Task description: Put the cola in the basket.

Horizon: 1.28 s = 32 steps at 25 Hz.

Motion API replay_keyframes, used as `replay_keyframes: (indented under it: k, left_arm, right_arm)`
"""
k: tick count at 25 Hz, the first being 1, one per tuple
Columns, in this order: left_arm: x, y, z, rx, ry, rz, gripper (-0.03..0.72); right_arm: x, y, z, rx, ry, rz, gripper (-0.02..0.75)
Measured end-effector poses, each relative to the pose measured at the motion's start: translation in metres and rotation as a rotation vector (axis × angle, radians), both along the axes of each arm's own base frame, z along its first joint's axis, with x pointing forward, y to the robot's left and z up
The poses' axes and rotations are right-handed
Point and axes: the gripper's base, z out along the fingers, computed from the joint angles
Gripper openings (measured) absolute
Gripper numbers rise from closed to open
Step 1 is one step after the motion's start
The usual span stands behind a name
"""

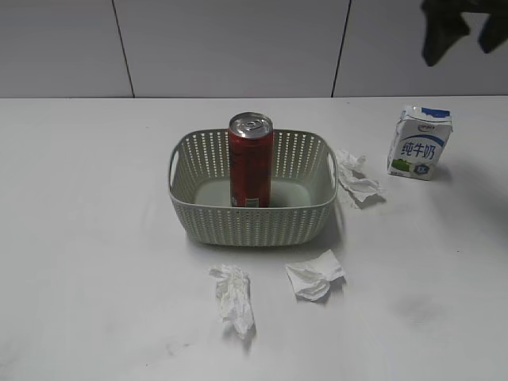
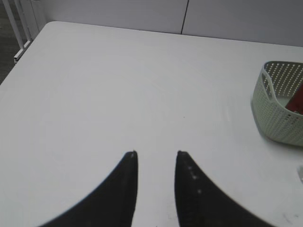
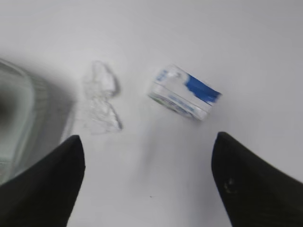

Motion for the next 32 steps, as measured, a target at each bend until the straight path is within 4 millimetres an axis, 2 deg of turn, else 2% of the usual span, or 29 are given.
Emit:
replay_keyframes:
  k: [3, 5, 8, 16, 21, 26, 32]
  left_arm:
    - [0.000, 0.000, 0.000, 0.000, 0.000, 0.000, 0.217]
    - [0.000, 0.000, 0.000, 0.000, 0.000, 0.000, 0.217]
    - [0.000, 0.000, 0.000, 0.000, 0.000, 0.000, 0.217]
    - [0.000, 0.000, 0.000, 0.000, 0.000, 0.000, 0.217]
    - [0.000, 0.000, 0.000, 0.000, 0.000, 0.000, 0.217]
    - [0.000, 0.000, 0.000, 0.000, 0.000, 0.000, 0.217]
    - [0.000, 0.000, 0.000, 0.000, 0.000, 0.000, 0.217]
  right_arm:
    - [-0.005, -0.046, -0.003, 0.019, 0.031, -0.116, 0.634]
    - [-0.014, -0.071, -0.002, 0.049, 0.050, -0.183, 0.627]
    - [-0.038, -0.086, -0.003, 0.062, 0.079, -0.228, 0.616]
    - [-0.127, -0.088, -0.014, 0.056, 0.121, -0.235, 0.596]
    - [-0.180, -0.089, -0.033, 0.059, 0.092, -0.239, 0.596]
    - [-0.234, -0.089, -0.061, 0.059, 0.087, -0.241, 0.596]
    - [-0.279, -0.090, -0.082, 0.071, 0.020, -0.242, 0.595]
